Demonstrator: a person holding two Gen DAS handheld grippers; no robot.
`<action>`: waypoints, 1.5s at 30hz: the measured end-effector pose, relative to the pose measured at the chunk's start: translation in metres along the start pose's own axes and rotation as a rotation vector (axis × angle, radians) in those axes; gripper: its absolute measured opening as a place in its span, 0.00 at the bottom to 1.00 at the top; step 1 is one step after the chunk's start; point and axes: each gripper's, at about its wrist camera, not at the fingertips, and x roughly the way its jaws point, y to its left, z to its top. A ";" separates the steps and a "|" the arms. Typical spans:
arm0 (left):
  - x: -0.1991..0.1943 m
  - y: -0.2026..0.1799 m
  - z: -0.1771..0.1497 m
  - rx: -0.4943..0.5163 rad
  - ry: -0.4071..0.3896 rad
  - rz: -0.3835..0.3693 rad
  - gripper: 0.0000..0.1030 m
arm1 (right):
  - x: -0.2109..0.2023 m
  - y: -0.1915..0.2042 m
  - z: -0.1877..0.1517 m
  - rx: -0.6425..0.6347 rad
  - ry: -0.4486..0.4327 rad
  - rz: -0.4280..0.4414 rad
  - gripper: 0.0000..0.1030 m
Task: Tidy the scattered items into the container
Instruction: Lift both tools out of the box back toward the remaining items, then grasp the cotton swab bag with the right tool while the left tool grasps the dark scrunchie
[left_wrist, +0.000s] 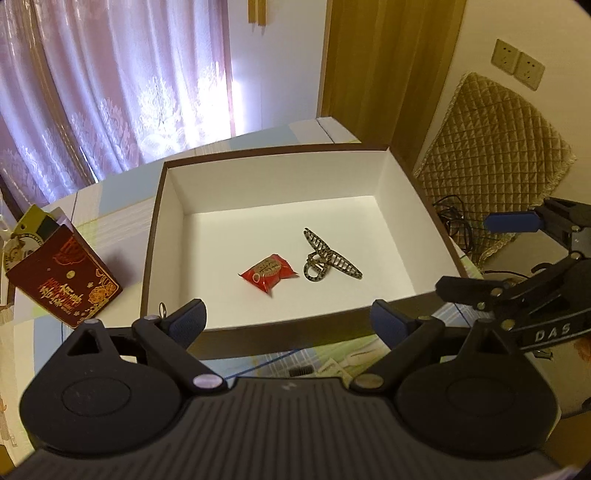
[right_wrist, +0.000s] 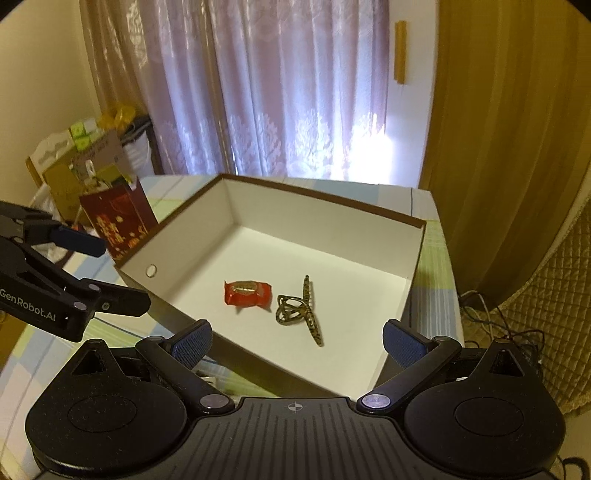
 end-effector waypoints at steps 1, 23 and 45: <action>-0.004 0.000 -0.002 0.000 -0.002 0.002 0.91 | -0.004 0.001 -0.002 0.005 -0.005 0.002 1.00; -0.062 0.019 -0.071 -0.010 -0.072 0.021 0.93 | -0.054 0.014 -0.053 -0.042 -0.117 0.058 1.00; -0.038 0.023 -0.167 -0.155 0.028 0.047 0.93 | -0.023 0.021 -0.119 -0.018 0.017 0.091 1.00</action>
